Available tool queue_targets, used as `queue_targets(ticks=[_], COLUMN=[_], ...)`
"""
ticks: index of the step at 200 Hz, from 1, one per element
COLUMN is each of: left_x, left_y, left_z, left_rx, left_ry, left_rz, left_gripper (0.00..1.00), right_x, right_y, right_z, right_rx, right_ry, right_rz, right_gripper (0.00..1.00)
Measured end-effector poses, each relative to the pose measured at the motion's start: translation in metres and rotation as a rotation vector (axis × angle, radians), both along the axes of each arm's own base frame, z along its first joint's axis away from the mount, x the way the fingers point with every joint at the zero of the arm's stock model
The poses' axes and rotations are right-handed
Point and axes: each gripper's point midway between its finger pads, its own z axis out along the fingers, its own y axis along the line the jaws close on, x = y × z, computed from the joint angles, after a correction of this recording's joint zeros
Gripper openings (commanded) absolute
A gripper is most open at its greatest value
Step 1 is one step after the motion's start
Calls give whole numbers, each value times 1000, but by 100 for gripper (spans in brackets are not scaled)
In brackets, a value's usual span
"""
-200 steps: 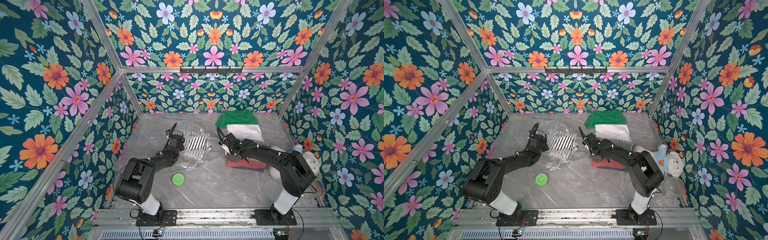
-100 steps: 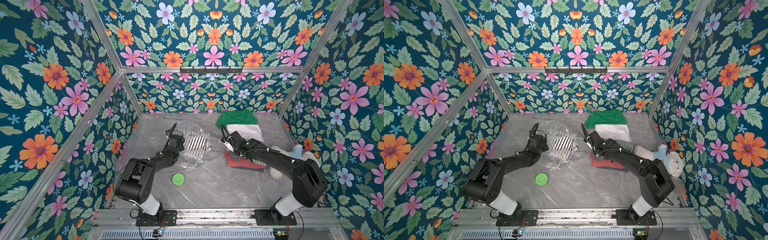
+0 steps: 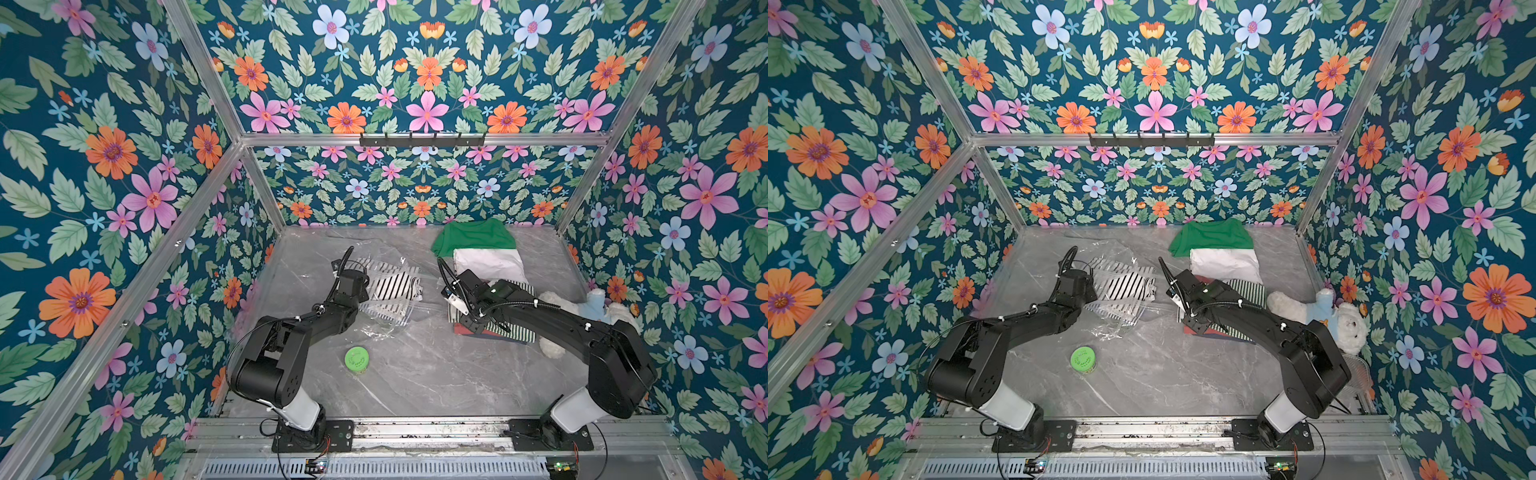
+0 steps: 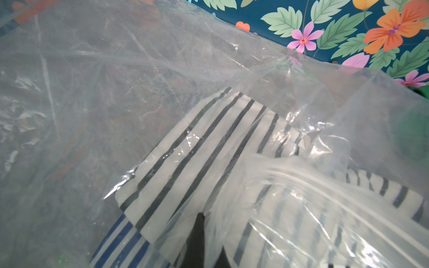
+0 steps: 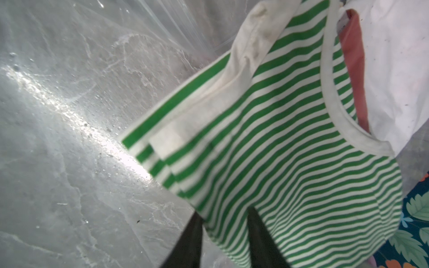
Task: Take the tank top out of the vacuum bag
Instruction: Adjust the tank top at the center of the board, then take out the tank top from the vacuum bag.
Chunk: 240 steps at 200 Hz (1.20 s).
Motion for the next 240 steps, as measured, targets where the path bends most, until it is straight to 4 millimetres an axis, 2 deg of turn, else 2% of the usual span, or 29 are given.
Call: queue_targets(ticks=[34,72,88,134,159,176,203,221,240], left_x=[-1,-2,-3,-6,-8,-9,-10,-12,-14], left_y=[0,1,1,3,5,6,6,7,8], left_z=[1,5,10,22,24,26,32,36,39], left_rx=[-1,-5,-7,-8,-6,0,0,4,15], left_ry=[-3,-14,-28,-63,-70,-75,-89,-98,-105], left_rz=[0,-1,-2,0,1,0,-4,-7,-12], left_gripper=[0,0,0,0,0,0,0,0,0], right_x=[5,35,47,76,87,86,86,89,101], right_y=[-1,11,26,90,129,147,177,185,186], right_z=[15,34,43,55,41,26,14,4,-9], right_rx=[85,332,475,871,1030,1085,1136,1141,1135], right_ry=[-62,-126,-130,28,204,325,445,484,494], right_rz=[-41,-212,-280,-427,-516,-579,-611,-636,-673], right_gripper=[79,76,72,64,58,57,55,53,52])
